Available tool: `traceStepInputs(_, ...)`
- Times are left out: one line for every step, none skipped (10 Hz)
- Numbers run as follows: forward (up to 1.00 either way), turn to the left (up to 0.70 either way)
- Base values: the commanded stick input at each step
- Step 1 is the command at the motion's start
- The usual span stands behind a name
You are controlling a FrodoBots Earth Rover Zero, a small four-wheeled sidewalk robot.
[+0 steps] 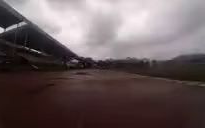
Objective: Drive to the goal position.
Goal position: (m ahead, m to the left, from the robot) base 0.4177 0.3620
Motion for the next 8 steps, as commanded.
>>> traceStepInputs(0.50, -0.50)
traceStepInputs(0.50, -0.50)
traceStepInputs(0.50, -0.50)
traceStepInputs(0.50, -0.50)
traceStepInputs(0.50, -0.43)
traceStepInputs(0.50, -0.28)
traceStepInputs(0.50, -0.13)
traceStepInputs(0.50, 0.00)
